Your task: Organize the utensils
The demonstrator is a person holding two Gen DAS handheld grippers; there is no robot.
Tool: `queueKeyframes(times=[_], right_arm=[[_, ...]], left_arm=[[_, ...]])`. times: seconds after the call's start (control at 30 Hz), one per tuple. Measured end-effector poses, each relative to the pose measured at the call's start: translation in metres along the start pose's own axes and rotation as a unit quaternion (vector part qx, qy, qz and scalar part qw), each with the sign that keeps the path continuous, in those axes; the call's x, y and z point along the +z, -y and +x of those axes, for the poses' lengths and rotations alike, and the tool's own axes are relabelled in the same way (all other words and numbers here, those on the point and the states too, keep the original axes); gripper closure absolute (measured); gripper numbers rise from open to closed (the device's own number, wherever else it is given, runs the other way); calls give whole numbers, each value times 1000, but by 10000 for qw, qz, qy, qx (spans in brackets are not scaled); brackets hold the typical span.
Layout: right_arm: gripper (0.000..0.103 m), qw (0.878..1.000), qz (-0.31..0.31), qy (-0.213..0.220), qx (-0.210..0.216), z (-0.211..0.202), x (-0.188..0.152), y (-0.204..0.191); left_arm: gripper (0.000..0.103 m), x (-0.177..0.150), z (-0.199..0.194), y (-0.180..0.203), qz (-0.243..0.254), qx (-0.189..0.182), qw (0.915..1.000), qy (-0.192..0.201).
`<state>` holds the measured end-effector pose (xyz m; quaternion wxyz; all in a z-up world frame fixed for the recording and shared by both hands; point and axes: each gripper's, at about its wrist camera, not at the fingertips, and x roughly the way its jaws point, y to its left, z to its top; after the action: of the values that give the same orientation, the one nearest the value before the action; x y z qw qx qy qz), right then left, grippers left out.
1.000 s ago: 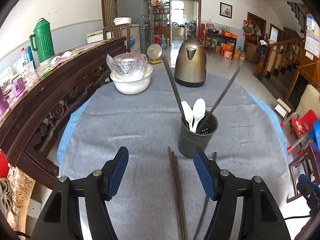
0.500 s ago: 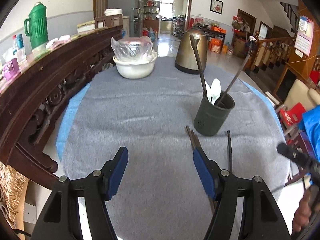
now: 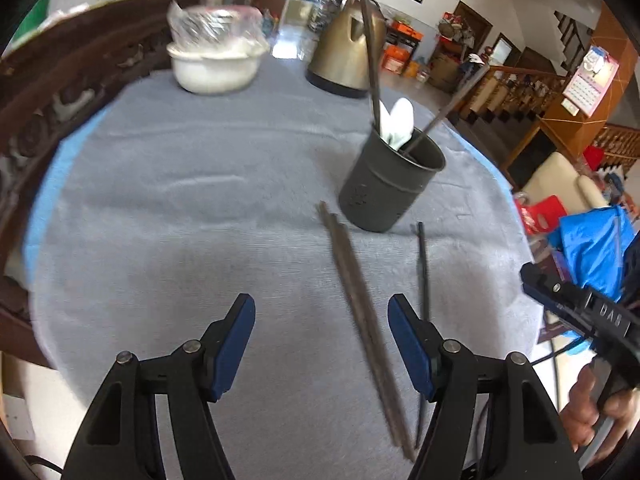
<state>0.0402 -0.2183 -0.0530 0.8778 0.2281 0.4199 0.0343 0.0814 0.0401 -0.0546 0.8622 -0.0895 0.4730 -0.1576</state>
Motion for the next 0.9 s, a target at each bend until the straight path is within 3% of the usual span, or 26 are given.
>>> queueKeyframes(times=[0.3,0.5,0.9], right_arm=[[56,9995,87,-298,38,24,-6,14],[56,9989,139,-427,136,34,-8,23],[56,9982,320,-437,262,43,-5,41]], left_arm=[[33,1,61,7,3,434,9975,-562],[33,4,78,18,200,799,9950,-567],[26,11,88,24,315,1016,9924,-611]])
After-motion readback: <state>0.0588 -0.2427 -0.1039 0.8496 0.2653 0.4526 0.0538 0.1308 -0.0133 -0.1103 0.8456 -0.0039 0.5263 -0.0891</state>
